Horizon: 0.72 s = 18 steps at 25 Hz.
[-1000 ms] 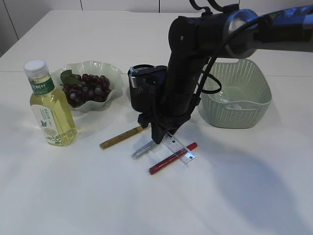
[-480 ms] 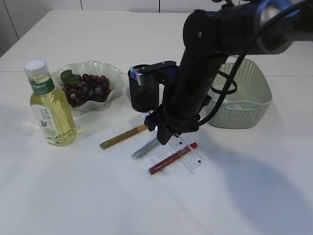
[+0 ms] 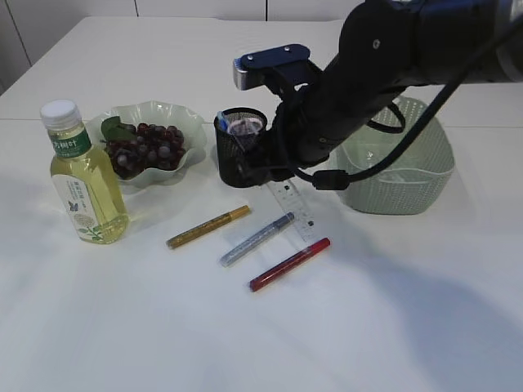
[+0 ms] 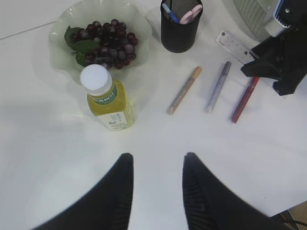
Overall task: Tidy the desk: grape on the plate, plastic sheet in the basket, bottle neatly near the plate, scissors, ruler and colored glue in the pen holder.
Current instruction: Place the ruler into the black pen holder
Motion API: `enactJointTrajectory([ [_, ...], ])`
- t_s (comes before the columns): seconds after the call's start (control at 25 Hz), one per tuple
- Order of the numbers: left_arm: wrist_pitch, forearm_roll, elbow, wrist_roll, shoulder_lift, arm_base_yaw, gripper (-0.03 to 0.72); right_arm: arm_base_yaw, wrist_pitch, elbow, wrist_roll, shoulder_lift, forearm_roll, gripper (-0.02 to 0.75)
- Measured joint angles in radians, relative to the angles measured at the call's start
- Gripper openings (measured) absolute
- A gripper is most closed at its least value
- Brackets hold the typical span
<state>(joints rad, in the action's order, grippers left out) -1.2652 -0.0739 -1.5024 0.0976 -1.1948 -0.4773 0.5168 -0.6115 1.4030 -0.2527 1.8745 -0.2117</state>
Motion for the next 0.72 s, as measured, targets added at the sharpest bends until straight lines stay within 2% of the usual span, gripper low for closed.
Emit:
enactJointTrajectory([
  [0.2, 0.0, 0.0, 0.0, 0.0, 0.0, 0.0, 0.253, 0.0, 0.176, -0.002, -0.004, 0.0, -0.006, 0.3],
  [0.56, 0.0, 0.0, 0.0, 0.0, 0.0, 0.0, 0.253, 0.0, 0.659, -0.002, -0.006, 0.0, -0.013, 0.3],
  [0.72, 0.0, 0.0, 0.0, 0.0, 0.0, 0.0, 0.253, 0.0, 0.796, -0.002, -0.006, 0.025, -0.014, 0.3],
])
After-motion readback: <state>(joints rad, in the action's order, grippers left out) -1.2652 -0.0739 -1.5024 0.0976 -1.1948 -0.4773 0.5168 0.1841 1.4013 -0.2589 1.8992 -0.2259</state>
